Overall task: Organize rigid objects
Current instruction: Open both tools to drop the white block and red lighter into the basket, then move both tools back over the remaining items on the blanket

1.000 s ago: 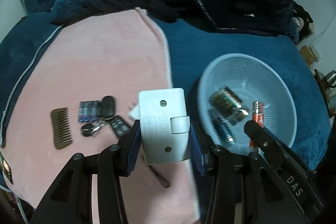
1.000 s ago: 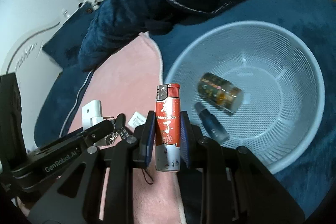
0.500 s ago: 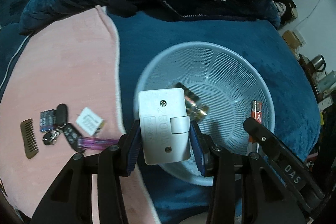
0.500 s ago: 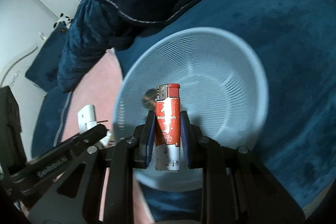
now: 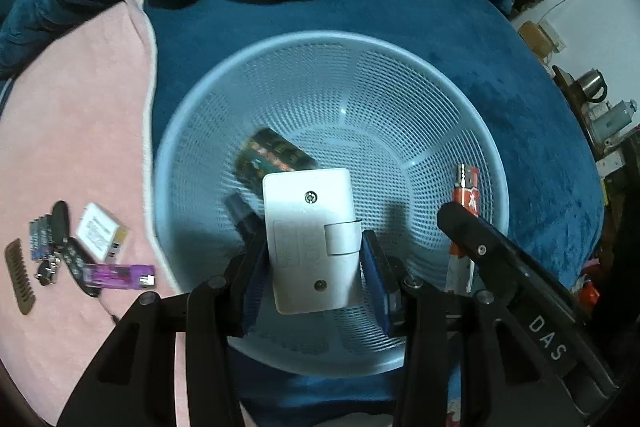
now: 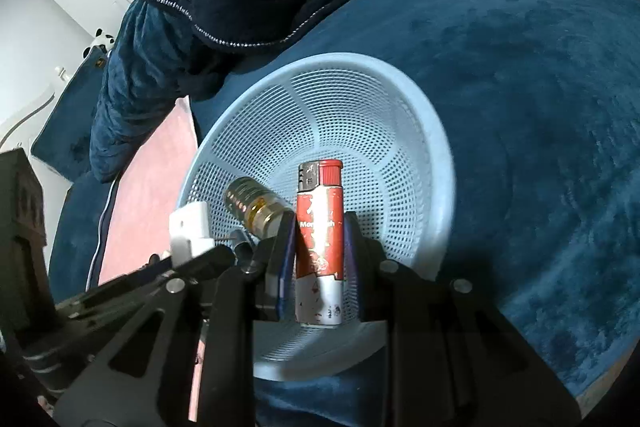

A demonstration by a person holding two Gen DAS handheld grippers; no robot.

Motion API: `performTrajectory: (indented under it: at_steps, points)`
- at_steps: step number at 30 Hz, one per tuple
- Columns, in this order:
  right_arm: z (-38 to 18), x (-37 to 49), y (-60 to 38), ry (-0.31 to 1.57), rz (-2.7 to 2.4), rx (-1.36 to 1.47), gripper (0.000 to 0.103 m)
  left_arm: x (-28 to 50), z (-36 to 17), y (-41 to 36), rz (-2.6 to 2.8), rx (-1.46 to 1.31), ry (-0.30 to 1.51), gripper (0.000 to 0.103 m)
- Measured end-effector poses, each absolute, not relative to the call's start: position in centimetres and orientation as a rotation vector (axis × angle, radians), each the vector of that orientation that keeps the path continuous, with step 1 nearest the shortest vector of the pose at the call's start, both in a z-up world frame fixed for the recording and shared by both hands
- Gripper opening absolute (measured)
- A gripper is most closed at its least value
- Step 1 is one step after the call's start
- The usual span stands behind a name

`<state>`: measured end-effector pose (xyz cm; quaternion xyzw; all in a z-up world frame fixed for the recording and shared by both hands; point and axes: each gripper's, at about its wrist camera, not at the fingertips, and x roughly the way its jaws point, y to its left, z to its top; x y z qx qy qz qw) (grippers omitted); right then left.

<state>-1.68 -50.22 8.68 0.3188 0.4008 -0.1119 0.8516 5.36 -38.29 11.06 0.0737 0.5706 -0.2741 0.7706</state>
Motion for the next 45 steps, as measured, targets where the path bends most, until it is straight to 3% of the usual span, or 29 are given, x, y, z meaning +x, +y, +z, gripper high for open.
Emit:
performTrajectory:
  at_steps: [12, 13, 15, 17, 20, 23, 27, 29, 31, 45]
  points:
    - [9.0, -1.9, -50.7, 0.826, -0.259, 0.652, 0.025, 5.2, 10.2, -38.8, -0.632, 0.139, 1.272, 0.047]
    - [9.0, -1.8, -50.8, 0.827, -0.261, 0.651, 0.026, 5.1, 10.2, -38.8, -0.638, 0.136, 1.274, 0.048]
    - [9.2, -1.8, -51.0, 0.832, -0.283, 0.647, 0.026, 5.1, 10.4, -38.8, -0.630, 0.142, 1.274, 0.064]
    - [9.5, -2.0, -51.2, 0.820, -0.287, 0.658, 0.037, 4.9, 10.6, -38.6, -0.625, 0.146, 1.265, 0.079]
    - [9.7, -2.3, -51.4, 0.802, -0.285, 0.662, 0.058, 4.7, 11.1, -38.0, -0.610, 0.148, 1.235, 0.087]
    - [9.9, -2.3, -51.2, 0.798, -0.271, 0.665, 0.069, 4.3, 11.8, -37.4, -0.570, 0.185, 1.187, 0.098]
    - [10.3, -2.1, -50.5, 0.812, -0.263, 0.636, 0.082, 4.4, 12.5, -36.3, -0.517, 0.199, 1.153, 0.099]
    - [10.7, -2.0, -49.9, 0.823, -0.280, 0.605, 0.095, 4.5, 12.7, -35.6, -0.499, 0.198, 1.152, 0.099]
    - [11.1, -2.1, -49.2, 0.829, -0.298, 0.563, 0.099, 4.7, 12.8, -34.9, -0.479, 0.191, 1.153, 0.099]
    - [11.2, -1.5, -45.3, 0.908, -0.269, 0.462, 0.103, 4.6, 12.9, -29.6, -0.357, 0.183, 1.153, 0.099]
